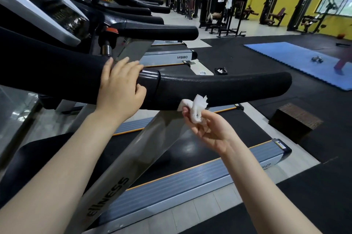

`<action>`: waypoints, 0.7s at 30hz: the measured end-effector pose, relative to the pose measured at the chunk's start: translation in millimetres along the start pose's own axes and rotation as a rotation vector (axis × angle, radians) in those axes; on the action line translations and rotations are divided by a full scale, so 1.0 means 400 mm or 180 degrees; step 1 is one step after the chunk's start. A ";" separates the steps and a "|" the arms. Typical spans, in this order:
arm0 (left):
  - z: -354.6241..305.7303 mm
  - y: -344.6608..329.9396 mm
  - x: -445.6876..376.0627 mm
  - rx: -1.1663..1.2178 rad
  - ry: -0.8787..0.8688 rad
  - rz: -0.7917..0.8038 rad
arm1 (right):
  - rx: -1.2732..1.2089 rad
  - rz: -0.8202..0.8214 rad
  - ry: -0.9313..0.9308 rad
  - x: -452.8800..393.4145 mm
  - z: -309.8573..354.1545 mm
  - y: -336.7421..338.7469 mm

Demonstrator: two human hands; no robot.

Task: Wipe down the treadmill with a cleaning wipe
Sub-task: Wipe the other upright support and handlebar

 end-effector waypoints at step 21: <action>-0.598 -0.455 0.202 0.4333 0.2764 0.1836 | 0.2720 -0.0419 0.1112 0.200 0.265 0.397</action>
Point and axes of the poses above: each hand's wrist, its own x-axis away from the middle knuckle, its own y-axis out of the back of the hand, z = x × y, the point moved 6 cm from there along -x, towards the middle knuckle
